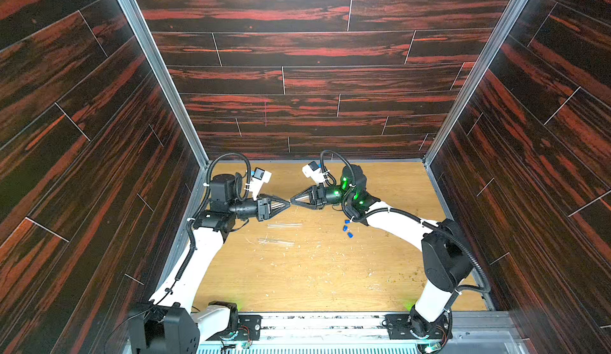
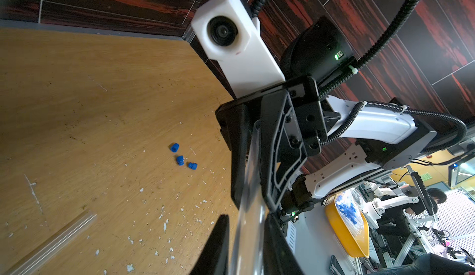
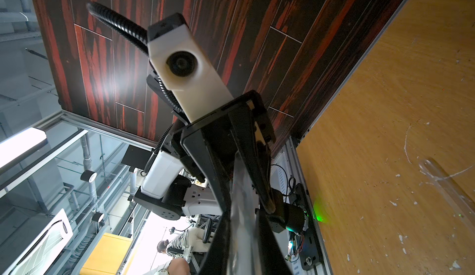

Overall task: Insert stoppers into test tubes
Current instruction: Pick up the test tube at the center of the board.

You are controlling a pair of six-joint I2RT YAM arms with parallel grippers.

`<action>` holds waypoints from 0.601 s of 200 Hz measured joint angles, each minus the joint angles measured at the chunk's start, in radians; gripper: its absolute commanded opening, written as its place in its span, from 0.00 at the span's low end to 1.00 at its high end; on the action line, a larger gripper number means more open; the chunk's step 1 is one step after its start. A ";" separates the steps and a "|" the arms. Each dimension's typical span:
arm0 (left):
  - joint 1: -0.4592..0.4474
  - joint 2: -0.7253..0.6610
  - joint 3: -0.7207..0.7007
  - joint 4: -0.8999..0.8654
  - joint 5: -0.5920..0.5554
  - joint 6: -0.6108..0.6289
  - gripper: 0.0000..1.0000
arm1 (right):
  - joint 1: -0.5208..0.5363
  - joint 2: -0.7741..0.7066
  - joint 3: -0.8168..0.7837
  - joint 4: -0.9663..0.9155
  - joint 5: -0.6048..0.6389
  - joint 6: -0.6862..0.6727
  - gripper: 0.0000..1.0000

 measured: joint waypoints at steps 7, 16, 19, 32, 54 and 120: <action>0.000 0.000 0.000 0.000 0.000 0.000 0.23 | 0.000 0.000 0.000 0.002 0.000 0.002 0.05; 0.000 0.000 0.000 0.002 0.003 0.000 0.17 | 0.000 0.000 0.000 0.004 0.000 0.005 0.05; 0.000 0.000 0.000 0.003 0.005 -0.003 0.15 | 0.000 0.000 0.000 0.006 -0.001 0.005 0.05; 0.000 0.000 0.000 0.010 0.028 0.001 0.09 | 0.000 0.002 0.002 0.016 -0.015 0.013 0.05; 0.000 0.000 -0.001 0.013 0.031 0.007 0.09 | 0.000 0.002 0.005 0.014 -0.017 0.009 0.05; 0.001 0.000 -0.002 -0.024 -0.006 0.047 0.09 | -0.023 -0.040 -0.039 -0.112 0.027 -0.074 0.40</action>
